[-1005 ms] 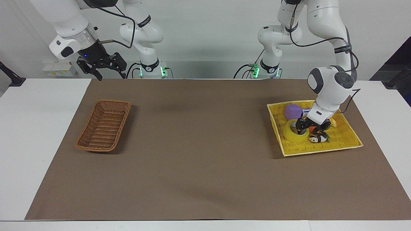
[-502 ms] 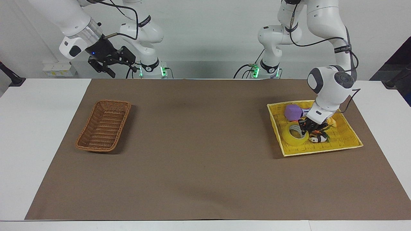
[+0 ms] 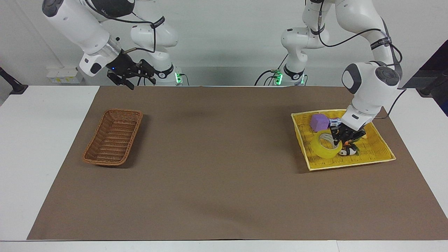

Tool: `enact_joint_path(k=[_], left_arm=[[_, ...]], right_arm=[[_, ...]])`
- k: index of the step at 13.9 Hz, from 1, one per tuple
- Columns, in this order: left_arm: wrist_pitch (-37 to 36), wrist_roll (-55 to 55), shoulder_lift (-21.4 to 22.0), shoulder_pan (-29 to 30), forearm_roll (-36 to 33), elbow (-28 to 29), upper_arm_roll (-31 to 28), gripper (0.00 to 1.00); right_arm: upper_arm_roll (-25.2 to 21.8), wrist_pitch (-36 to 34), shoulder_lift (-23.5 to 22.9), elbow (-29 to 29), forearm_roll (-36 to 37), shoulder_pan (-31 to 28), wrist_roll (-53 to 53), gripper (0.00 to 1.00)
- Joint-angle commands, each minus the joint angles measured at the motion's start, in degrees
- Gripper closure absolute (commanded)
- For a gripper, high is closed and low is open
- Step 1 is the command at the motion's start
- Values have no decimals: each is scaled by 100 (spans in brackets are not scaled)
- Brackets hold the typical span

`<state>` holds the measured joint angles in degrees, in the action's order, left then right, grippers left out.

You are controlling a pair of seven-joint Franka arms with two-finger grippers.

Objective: Move tape to another basket
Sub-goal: 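Lift the tape roll with the left gripper while the right gripper advances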

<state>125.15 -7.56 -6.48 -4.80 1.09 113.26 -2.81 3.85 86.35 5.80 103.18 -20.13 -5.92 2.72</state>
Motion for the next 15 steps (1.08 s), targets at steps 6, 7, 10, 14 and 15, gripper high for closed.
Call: enact_joint_path(k=[6,7,10,14,15], left_arm=[[1,1011,51,-1144,593,-50,0,100],[45,1115,24,-1320,673,-49,0,100],[500,1922,-98,-1873,814,3,0,100],[879,2697,-318,-2436,963,30,8,100],[941,2785,-336,-2568,1024,47,0,100]], right_arm=[[19,934,-535,888,-1572,327,755,0],[19,1154,-640,914,-1608,511,765,0],[19,1761,-930,1029,-2440,977,791,0],[19,2350,-1317,1029,-3136,1654,923,0],[19,2377,-1414,1029,-3346,1690,1071,0]])
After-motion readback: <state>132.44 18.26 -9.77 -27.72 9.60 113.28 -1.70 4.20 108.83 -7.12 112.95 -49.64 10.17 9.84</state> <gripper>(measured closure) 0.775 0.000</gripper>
